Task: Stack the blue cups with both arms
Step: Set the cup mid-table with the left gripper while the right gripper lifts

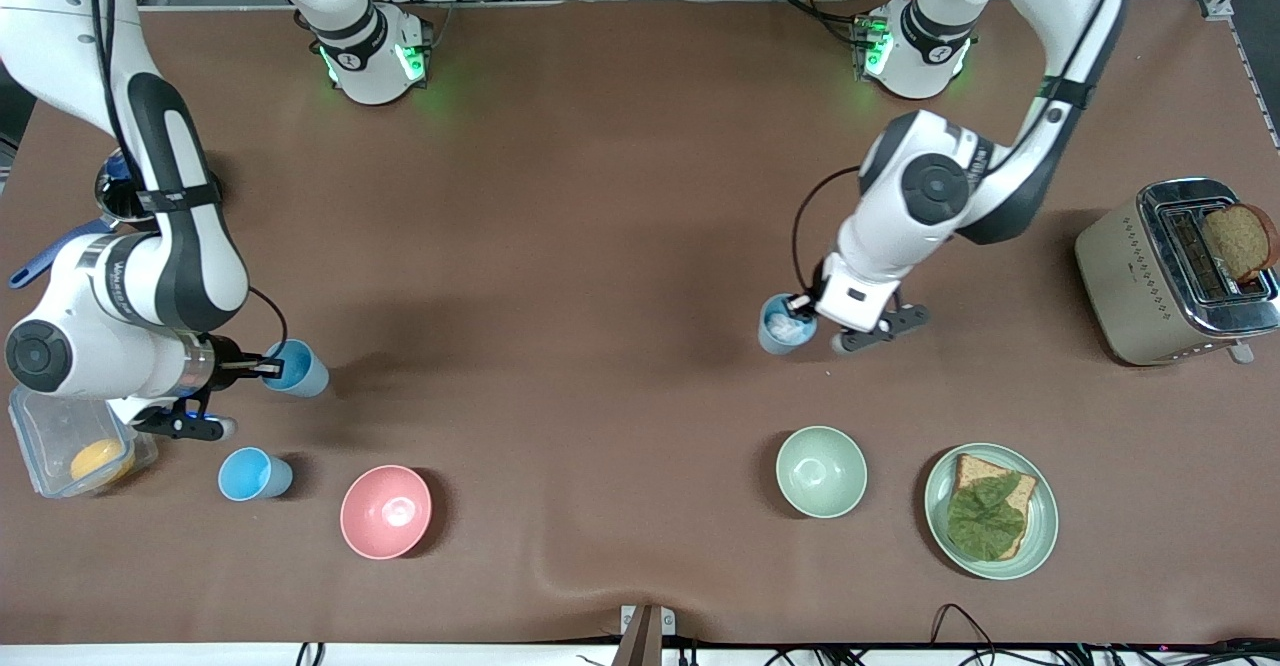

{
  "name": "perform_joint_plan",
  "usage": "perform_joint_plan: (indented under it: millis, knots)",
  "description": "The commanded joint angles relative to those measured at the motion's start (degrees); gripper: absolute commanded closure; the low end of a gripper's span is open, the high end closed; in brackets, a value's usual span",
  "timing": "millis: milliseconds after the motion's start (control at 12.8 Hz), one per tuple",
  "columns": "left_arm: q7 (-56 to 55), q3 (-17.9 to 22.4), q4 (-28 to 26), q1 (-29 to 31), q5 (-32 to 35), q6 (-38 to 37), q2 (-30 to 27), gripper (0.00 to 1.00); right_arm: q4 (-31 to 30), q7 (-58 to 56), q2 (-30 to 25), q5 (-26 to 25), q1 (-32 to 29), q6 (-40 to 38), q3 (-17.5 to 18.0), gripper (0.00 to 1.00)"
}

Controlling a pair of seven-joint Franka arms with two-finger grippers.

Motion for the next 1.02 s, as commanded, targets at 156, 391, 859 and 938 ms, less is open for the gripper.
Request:
perform_joint_plan:
  millis: [156, 391, 859, 938]
  knots:
    - [-11.31, 0.22, 5.34, -6.62, 0.35, -0.23, 5.18, 1.0, -0.03, 0.75, -0.46, 1.3, -0.13, -0.89, -0.12, 1.0]
    - [-17.03, 0.4, 7.19, -9.53, 0.44, 1.7, 8.17, 1.0, 2.15, 0.93, -0.64, 2.44, -0.13, -1.76, -0.03, 1.0]
    - [-21.35, 0.93, 11.24, -14.45, 0.44, 2.49, 13.71, 1.0, 5.07, 3.56, -0.37, 4.64, 0.48, -5.28, -0.03, 1.0]
    - [-21.44, 1.54, 11.33, -14.8, 0.44, 3.28, 14.24, 1.0, 5.42, 4.0, -0.46, 4.81, 0.57, -5.37, -0.03, 1.0]
